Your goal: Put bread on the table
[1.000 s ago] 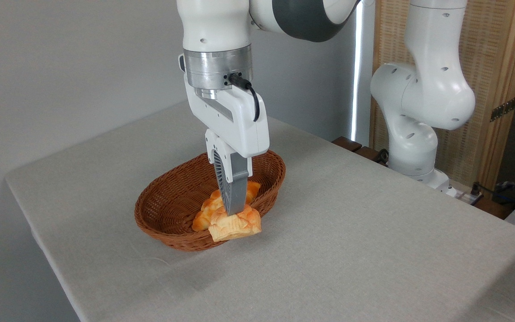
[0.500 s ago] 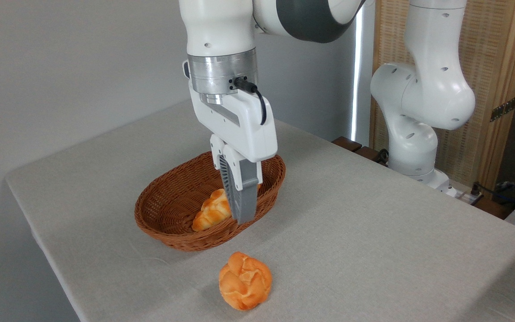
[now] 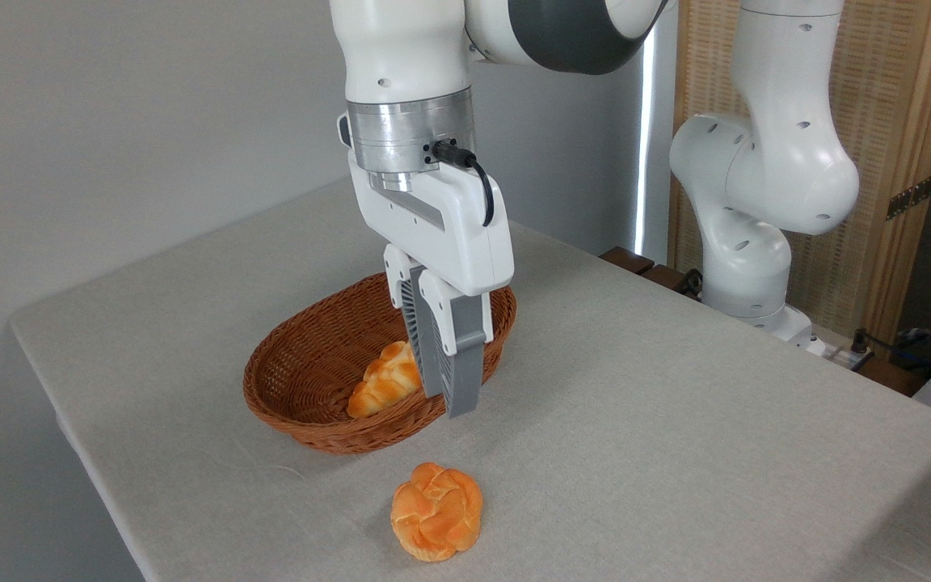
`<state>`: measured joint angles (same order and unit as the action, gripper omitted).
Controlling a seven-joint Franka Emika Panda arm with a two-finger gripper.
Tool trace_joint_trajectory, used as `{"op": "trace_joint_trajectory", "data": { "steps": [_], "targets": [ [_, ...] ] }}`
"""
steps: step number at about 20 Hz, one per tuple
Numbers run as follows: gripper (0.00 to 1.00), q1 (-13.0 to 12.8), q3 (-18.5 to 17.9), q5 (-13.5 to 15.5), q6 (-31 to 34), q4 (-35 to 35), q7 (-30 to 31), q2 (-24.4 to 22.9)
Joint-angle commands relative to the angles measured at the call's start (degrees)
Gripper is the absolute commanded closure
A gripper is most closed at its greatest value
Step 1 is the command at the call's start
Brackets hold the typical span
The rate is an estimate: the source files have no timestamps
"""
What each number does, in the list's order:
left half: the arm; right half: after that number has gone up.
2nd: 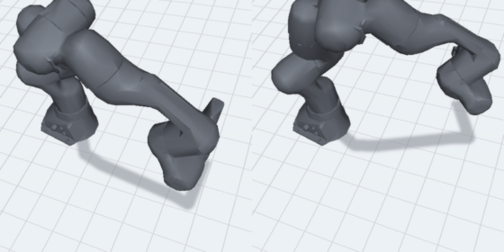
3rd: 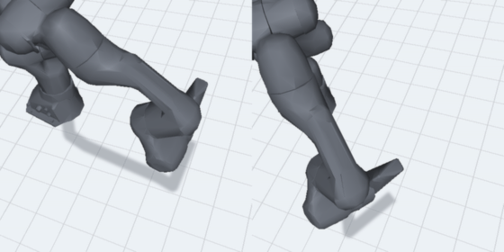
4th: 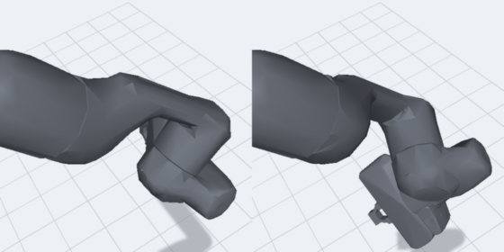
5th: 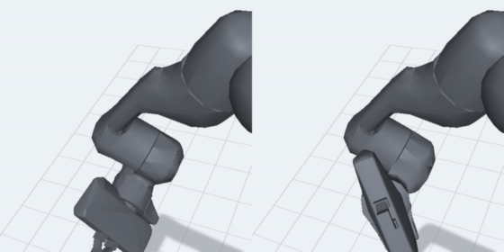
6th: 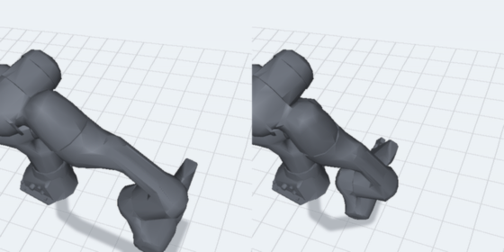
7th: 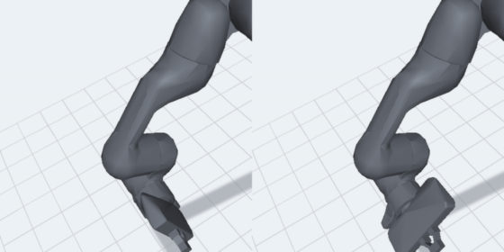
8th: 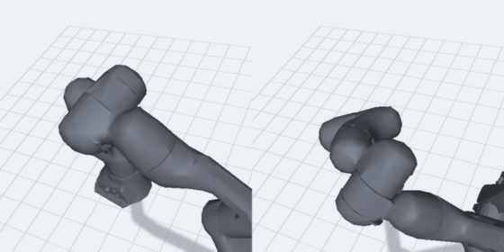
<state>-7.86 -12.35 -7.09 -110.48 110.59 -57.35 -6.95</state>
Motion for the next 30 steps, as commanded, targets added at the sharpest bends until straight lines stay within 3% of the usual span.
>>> {"op": "trace_joint_trajectory", "data": {
  "steps": [1, 5, 10, 12, 18, 24, 30],
  "targets": [
    [0.00, -0.8, -0.2, 1.9, 1.4, -0.9, 1.5, -0.3],
    [0.00, -0.8, 0.0, 7.1, 3.1, -4.0, 10.9, -0.3],
    [0.00, -0.8, 2.5, 9.5, 11.0, -8.2, 12.2, -0.1],
    [0.00, -0.8, 3.5, 12.4, 11.6, -9.7, 14.4, 0.2],
    [0.00, -1.1, 7.2, 12.7, 11.5, -12.7, 16.6, 4.0],
    [0.00, -1.1, 6.7, 13.4, 12.2, -15.6, 16.5, 5.2],
    [0.00, -0.9, 4.1, 13.4, 16.3, -19.9, 15.0, 7.0]
  ]
}}
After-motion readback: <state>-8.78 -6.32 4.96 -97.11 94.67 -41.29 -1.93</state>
